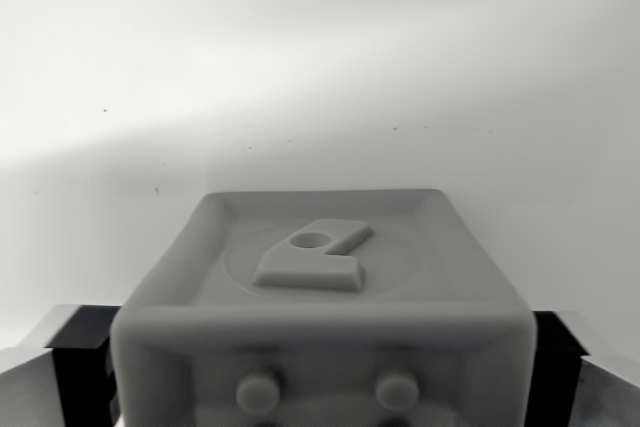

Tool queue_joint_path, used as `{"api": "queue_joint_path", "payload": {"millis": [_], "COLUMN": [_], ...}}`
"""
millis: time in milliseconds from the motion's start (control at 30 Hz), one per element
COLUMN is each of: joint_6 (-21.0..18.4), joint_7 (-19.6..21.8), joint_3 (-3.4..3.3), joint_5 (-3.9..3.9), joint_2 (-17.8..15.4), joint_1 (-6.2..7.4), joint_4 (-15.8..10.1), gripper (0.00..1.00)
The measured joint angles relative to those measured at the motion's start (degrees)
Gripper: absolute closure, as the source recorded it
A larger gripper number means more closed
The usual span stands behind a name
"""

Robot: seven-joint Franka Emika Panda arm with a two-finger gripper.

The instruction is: Destack cube

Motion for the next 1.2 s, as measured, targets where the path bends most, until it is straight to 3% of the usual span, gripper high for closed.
{"api": "queue_joint_path", "payload": {"millis": [767, 1200], "joint_6": [-0.1, -3.3], "joint_7": [0.0, 0.2], "joint_3": [-0.02, -0.75], "joint_5": [0.00, -0.23], "joint_2": [-0.3, -4.7], "joint_1": [0.03, 0.64], "joint_4": [-0.1, -1.2], "gripper": [0.00, 0.00]}}
